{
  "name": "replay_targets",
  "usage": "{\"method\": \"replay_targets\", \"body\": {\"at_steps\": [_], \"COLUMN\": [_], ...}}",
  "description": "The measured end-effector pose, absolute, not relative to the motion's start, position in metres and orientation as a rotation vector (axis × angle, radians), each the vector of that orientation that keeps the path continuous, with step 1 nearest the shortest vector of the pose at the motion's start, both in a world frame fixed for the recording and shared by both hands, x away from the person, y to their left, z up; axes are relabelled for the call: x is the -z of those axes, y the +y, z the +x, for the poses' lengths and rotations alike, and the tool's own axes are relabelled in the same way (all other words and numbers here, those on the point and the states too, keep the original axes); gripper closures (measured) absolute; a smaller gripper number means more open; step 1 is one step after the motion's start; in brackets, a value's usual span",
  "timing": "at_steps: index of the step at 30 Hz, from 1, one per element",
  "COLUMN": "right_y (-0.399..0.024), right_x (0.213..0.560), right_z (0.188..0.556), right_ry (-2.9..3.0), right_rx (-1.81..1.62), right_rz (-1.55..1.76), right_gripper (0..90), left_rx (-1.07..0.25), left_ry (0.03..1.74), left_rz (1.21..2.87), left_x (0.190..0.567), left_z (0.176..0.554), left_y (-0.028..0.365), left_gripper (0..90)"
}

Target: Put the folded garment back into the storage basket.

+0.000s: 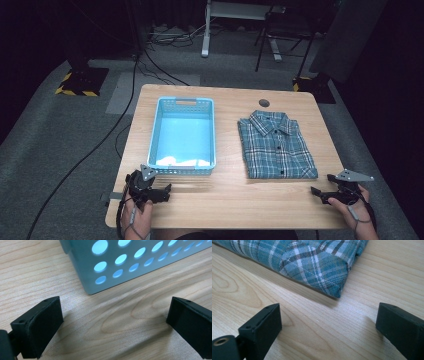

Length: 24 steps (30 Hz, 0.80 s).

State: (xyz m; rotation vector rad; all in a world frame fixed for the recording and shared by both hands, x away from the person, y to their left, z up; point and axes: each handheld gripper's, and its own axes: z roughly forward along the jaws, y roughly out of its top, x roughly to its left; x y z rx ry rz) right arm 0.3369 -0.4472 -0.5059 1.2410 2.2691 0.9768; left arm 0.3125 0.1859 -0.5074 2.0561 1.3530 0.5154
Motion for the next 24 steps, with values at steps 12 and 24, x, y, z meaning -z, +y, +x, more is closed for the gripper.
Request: {"method": "replay_targets", "body": {"at_steps": [12,24], "right_y": [-0.4469,-0.4431], "right_x": [0.5059,0.5055], "right_z": [0.3368,0.3348], "right_ry": [2.266,2.245], "right_rx": [-0.975,-0.965], "right_rz": [1.244,1.275], "right_gripper": [6.1,6.1], "left_rx": [-0.515,-0.515], "left_ry": [1.353,1.353], "left_rz": [2.056,2.056], "left_x": [0.5074,0.5073], "left_z": [0.3125,0.3125], "left_y": [0.1859,0.1858], "left_gripper": [0.3,0.3]}}
